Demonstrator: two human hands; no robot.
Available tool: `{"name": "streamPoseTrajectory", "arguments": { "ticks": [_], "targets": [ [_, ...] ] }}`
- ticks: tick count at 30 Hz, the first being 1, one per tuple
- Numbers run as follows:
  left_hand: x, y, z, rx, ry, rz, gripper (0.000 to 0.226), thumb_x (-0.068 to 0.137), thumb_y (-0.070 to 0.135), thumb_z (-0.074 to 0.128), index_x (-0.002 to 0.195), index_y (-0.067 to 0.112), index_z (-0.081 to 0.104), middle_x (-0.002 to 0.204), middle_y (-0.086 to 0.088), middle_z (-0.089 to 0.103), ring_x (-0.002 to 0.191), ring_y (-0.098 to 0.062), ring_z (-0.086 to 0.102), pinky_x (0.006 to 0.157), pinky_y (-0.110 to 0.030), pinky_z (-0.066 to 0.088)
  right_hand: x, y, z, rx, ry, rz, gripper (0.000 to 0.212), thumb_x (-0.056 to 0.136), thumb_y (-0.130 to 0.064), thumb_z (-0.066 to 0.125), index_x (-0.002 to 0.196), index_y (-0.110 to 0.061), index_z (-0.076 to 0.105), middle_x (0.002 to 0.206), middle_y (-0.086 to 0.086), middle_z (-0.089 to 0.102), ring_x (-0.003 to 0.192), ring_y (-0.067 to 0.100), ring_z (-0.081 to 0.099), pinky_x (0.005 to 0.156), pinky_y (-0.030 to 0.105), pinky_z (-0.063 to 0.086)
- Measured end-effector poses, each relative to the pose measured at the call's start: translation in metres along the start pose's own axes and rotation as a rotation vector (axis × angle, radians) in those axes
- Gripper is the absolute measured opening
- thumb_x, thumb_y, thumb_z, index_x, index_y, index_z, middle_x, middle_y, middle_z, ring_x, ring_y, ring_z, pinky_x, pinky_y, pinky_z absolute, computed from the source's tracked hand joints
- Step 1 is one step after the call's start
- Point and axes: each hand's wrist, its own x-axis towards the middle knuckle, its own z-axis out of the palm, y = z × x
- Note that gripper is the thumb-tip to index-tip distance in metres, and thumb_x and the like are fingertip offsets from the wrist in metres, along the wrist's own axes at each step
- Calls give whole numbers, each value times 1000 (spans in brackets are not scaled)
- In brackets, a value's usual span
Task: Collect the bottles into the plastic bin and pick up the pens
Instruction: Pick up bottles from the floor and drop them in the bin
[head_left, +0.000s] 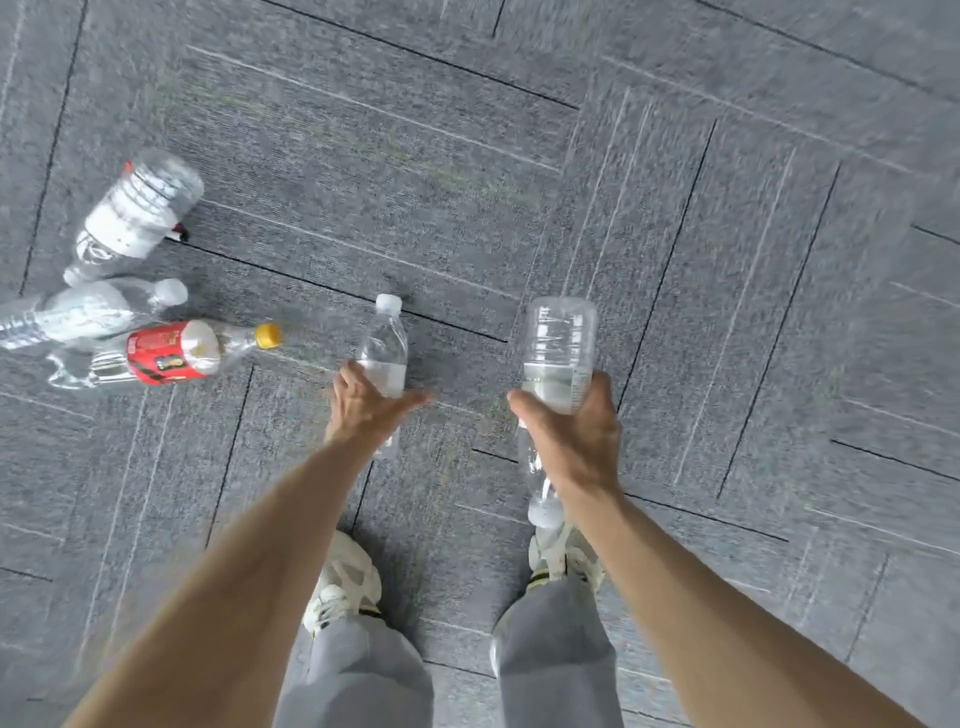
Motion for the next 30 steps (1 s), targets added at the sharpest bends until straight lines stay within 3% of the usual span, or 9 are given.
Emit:
{"name": "streamPoseTrajectory", "arguments": {
  "ticks": [4,8,14,17,19,21,26,30],
  "targets": [
    [-4,13,4,-62,14,-72,90,70,32,81,137,8,25,120,-15,47,94,-23,44,81,-33,44,-3,3,-10,-35,-86,-29,52,73,-25,81,113,-20,48,79,0,67,54,8,65,46,25,52],
    [-41,34,-25,-121,-15,-66,83,65,34,82,128,15,33,109,-6,52,92,-23,53,72,-34,52,-24,-15,-41,-199,-178,-87,53,74,-33,80,109,-24,43,82,-7,65,62,12,67,50,33,58],
    [-141,83,-93,-186,-78,29,76,75,28,78,131,11,30,109,-10,47,91,-21,48,55,-20,39,-70,-93,-88,-191,-203,-21,59,71,-35,78,117,-20,44,87,-1,66,67,21,69,53,40,60],
    [-198,114,-132,-261,-119,131,67,77,23,78,124,15,32,109,-9,45,93,-20,48,59,-16,43,-97,-141,-117,-77,-166,9,62,66,-38,77,118,-20,46,86,1,68,67,21,69,54,38,60],
    [-240,134,-161,-376,-131,144,49,79,21,76,104,25,34,99,-3,46,88,-18,49,65,-18,45,-121,-176,-141,0,-145,21,53,72,-29,78,115,-18,48,82,0,66,62,15,64,50,29,55],
    [-282,155,-193,-477,-112,152,42,79,20,76,94,26,37,87,1,47,77,-14,49,59,-13,44,-148,-210,-167,59,-120,36,40,76,-21,76,104,-21,48,76,-3,62,57,9,58,45,22,51],
    [-393,197,-264,-621,-134,163,55,73,20,81,117,16,48,99,-9,64,76,-13,60,61,-17,52,-223,-268,-224,125,-117,48,50,67,-34,80,107,-21,53,81,2,69,60,13,64,45,26,51],
    [-482,215,-306,-663,-132,204,51,71,14,81,113,14,52,98,-11,66,72,-11,62,55,-15,51,-287,-309,-273,165,-41,46,66,61,-50,81,112,-23,50,97,4,68,82,24,69,59,35,57]
  ]
}}
